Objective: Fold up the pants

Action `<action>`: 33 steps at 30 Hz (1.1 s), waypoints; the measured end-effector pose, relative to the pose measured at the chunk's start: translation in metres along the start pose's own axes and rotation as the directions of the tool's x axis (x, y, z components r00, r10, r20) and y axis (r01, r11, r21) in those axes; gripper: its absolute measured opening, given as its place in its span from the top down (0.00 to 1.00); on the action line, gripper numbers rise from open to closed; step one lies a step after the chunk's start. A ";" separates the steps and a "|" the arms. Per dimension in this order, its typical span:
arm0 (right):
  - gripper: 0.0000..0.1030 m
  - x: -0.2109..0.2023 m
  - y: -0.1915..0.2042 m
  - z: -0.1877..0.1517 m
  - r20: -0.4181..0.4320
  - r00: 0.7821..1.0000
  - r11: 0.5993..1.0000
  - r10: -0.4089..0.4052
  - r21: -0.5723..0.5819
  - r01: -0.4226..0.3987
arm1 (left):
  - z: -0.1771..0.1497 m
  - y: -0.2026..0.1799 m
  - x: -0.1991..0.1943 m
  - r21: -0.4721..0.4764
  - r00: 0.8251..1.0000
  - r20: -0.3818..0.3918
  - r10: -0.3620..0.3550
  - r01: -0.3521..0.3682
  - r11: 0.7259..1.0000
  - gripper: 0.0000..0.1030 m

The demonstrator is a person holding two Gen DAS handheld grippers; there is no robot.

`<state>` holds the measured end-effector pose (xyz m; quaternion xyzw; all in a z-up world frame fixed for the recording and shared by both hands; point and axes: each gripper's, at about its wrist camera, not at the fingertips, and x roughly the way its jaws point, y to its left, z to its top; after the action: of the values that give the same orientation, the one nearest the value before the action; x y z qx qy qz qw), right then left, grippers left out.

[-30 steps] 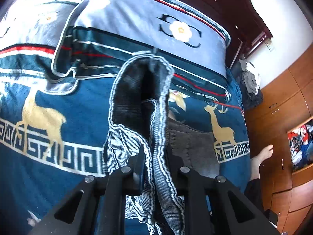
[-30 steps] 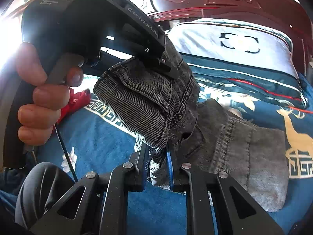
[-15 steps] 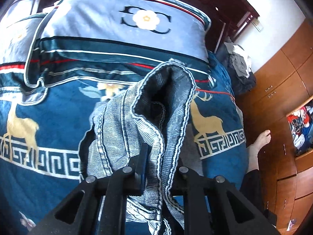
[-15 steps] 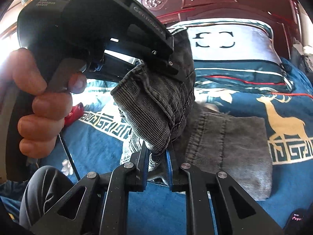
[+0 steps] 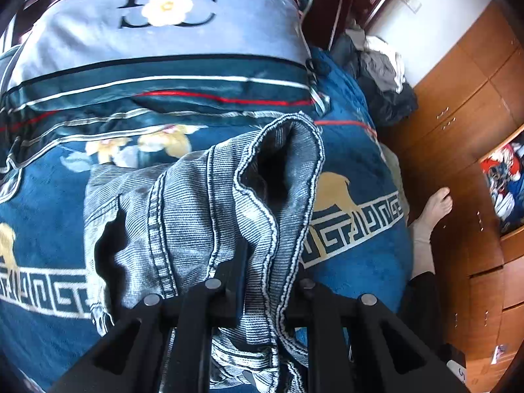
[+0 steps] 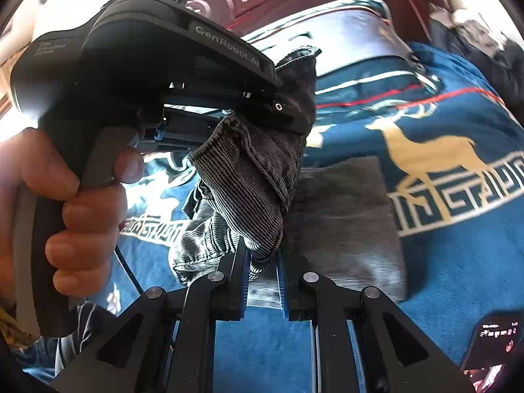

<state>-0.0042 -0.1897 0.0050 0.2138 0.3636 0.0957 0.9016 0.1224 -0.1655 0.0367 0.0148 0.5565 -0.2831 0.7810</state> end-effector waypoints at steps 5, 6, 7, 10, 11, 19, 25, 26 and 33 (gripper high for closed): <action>0.87 0.004 -0.032 -0.006 -0.024 1.000 0.993 -0.002 0.117 0.004 | -0.001 -0.014 0.037 0.011 0.998 -0.061 0.018 -0.017 1.000 0.83; 0.87 0.006 -0.039 -0.008 -0.034 0.999 0.989 -0.001 0.145 0.006 | -0.002 -0.015 0.045 0.012 0.997 -0.077 0.023 -0.022 1.000 0.81; 0.87 0.009 -0.046 -0.011 -0.050 0.999 0.984 0.000 0.179 0.008 | -0.004 -0.016 0.053 0.014 0.995 -0.091 0.029 -0.028 1.000 0.79; 0.83 0.020 -0.066 -0.018 -0.101 0.995 0.962 0.004 0.272 0.024 | -0.007 -0.020 0.077 0.000 0.990 -0.144 0.004 -0.004 1.000 0.50; 0.82 0.023 -0.071 -0.020 -0.120 0.993 0.955 0.001 0.294 0.034 | -0.008 -0.021 0.081 -0.022 0.987 -0.155 -0.037 0.034 0.999 0.36; 0.74 0.025 -0.095 -0.023 -0.152 0.988 0.921 0.031 0.388 0.031 | -0.001 -0.010 0.023 -0.039 0.988 -0.042 -0.149 0.147 0.988 0.24; 0.61 0.006 -0.097 -0.019 -0.129 0.992 0.917 -0.014 0.392 0.065 | -0.045 0.055 -0.025 0.021 0.999 0.037 0.017 -0.017 1.000 0.24; 0.57 0.002 -0.098 -0.020 -0.121 0.992 0.918 -0.025 0.390 0.071 | -0.057 0.065 -0.028 0.033 0.998 0.039 0.057 -0.059 0.998 0.24; 0.71 0.006 -0.116 -0.012 -0.079 0.997 0.895 -0.026 0.443 0.059 | -0.120 0.077 -0.027 0.222 0.991 0.037 0.126 -0.131 0.966 0.25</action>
<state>-0.0059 -0.2871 -0.0593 0.4024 0.4123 -0.0022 0.8174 0.0482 -0.0487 -0.0075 0.1355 0.5098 -0.2930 0.7974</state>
